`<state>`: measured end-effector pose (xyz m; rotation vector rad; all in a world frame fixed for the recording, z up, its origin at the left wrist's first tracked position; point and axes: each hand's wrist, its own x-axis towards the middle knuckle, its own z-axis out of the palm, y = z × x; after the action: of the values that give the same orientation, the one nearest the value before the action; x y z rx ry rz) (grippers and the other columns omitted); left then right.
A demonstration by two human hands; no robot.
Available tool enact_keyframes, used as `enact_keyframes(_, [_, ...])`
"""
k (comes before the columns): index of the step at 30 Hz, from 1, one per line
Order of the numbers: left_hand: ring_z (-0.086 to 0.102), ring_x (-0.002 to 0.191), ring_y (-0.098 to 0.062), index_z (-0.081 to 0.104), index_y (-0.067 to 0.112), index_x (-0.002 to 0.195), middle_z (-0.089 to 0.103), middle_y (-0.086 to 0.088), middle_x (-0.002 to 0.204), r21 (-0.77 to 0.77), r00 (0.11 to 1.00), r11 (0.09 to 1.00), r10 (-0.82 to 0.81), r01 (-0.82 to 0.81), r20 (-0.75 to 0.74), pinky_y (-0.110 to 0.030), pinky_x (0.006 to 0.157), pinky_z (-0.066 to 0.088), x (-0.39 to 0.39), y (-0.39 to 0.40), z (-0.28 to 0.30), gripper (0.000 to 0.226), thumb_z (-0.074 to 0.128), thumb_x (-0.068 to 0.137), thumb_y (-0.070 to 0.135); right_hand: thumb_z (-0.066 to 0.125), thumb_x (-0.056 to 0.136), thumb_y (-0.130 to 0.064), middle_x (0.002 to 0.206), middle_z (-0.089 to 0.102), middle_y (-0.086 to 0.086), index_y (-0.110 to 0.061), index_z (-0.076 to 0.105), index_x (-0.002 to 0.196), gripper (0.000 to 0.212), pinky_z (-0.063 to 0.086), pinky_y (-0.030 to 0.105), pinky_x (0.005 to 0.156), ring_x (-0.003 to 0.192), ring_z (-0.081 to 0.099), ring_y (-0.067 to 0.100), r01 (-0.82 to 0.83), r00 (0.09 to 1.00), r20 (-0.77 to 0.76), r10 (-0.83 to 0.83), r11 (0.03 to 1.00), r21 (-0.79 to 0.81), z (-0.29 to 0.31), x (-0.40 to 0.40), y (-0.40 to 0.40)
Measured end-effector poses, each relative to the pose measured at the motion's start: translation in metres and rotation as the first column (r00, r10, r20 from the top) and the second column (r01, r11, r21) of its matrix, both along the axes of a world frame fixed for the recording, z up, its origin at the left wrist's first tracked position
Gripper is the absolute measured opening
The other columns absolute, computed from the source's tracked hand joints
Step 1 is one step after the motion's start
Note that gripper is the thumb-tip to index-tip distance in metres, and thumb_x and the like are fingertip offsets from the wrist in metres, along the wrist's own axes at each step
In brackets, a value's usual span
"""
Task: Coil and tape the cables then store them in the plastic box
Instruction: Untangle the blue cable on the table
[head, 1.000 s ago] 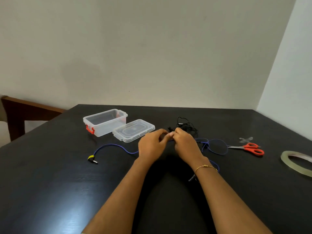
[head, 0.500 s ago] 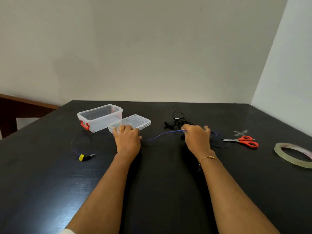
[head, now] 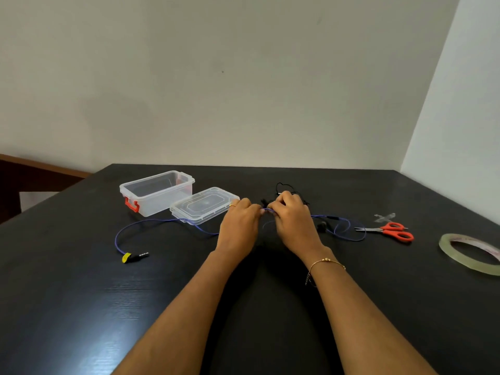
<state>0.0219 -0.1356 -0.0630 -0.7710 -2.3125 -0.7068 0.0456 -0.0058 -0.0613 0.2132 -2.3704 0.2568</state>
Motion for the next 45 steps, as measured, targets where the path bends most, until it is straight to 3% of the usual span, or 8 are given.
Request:
enact_keyframes(7, [0.052,0.095,-0.03,0.063,0.001,0.091,0.062,-0.016,0.093,0.037,0.936,0.941,0.33,-0.337,0.125,-0.035,0.078,0.039,-0.012,-0.027,0.0,0.03,0.04,0.097,0.019,0.041,0.092,-0.003,0.096,0.065,0.009,-0.008,0.062,0.105,0.025,0.028,0.032,0.071,0.096,0.054,0.03,0.239,0.967,0.126,-0.22,0.958,-0.157,-0.002,0.0,0.023])
enact_keyframes(16, [0.049,0.111,-0.031,0.066,0.005,0.103,0.061,-0.013,0.111,-0.22,0.822,0.831,0.547,-0.511,0.158,-0.039,0.09,0.036,-0.011,-0.031,0.003,0.032,0.042,0.091,0.023,0.045,0.096,-0.02,0.079,0.063,0.013,-0.005,0.065,0.096,0.025,0.033,0.034,0.069,0.078,0.057,0.031,0.346,0.932,-0.028,-0.363,0.908,-0.236,0.004,0.005,0.038])
enact_keyframes(20, [0.045,0.12,-0.036,0.049,0.001,0.129,0.056,-0.018,0.121,-0.065,0.91,0.908,0.415,-0.415,-0.002,-0.046,0.105,0.031,0.0,-0.018,0.014,0.051,0.05,0.08,0.016,0.051,0.087,-0.021,0.065,0.058,0.009,-0.009,0.068,0.086,0.021,0.031,0.029,0.055,0.063,0.054,0.03,0.213,0.964,-0.134,-0.229,0.97,-0.12,0.007,0.003,0.023])
enact_keyframes(25, [0.063,0.103,-0.03,0.063,0.003,0.114,0.068,-0.011,0.1,-0.039,0.964,0.995,0.08,-0.093,-0.252,-0.054,0.103,0.03,0.01,0.008,0.013,0.044,0.038,0.082,0.021,0.05,0.087,-0.016,0.076,0.06,0.008,-0.008,0.065,0.092,0.018,0.033,0.03,0.057,0.07,0.053,0.025,0.03,0.995,-0.101,-0.025,0.999,0.046,0.01,0.004,0.001])
enact_keyframes(30, [0.061,0.07,-0.025,0.07,0.011,0.093,0.066,-0.006,0.077,-0.068,0.977,0.992,0.094,-0.108,-0.191,-0.035,0.061,0.046,0.011,0.006,0.01,0.039,0.042,0.08,0.034,0.051,0.087,-0.005,0.087,0.06,0.01,-0.004,0.063,0.099,0.017,0.033,0.032,0.065,0.083,0.053,0.029,-0.037,0.999,-0.02,0.038,0.998,0.055,0.006,0.003,0.0])
enact_keyframes(36, [0.055,0.065,-0.023,0.07,0.019,0.062,0.06,0.004,0.056,-0.126,0.936,0.955,0.229,-0.269,-0.268,-0.03,0.057,0.03,0.003,-0.003,0.009,0.024,0.063,0.075,0.038,0.047,0.095,-0.02,0.098,0.064,0.004,-0.013,0.066,0.104,0.022,0.027,0.033,0.075,0.1,0.051,0.026,0.108,0.993,0.047,-0.109,0.994,0.031,0.001,0.003,0.017])
enact_keyframes(41, [0.058,0.07,-0.029,0.07,0.017,0.062,0.064,0.001,0.058,-0.022,0.925,0.939,0.334,-0.343,-0.179,-0.035,0.061,0.035,-0.001,-0.011,0.011,0.023,0.06,0.076,0.033,0.048,0.095,-0.022,0.103,0.066,0.0,-0.021,0.062,0.117,0.027,0.024,0.032,0.079,0.108,0.047,0.02,0.146,0.985,0.103,-0.136,0.985,-0.091,0.004,0.005,0.027])
enact_keyframes(45, [0.051,0.101,-0.031,0.071,0.013,0.086,0.07,-0.007,0.094,0.074,0.861,0.862,0.49,-0.502,0.133,-0.039,0.08,0.028,-0.006,-0.021,0.014,0.029,0.049,0.092,0.031,0.046,0.095,-0.018,0.1,0.067,-0.001,-0.02,0.065,0.11,0.024,0.026,0.033,0.08,0.108,0.045,0.02,0.28,0.956,0.133,-0.263,0.95,-0.139,0.003,0.005,0.039])
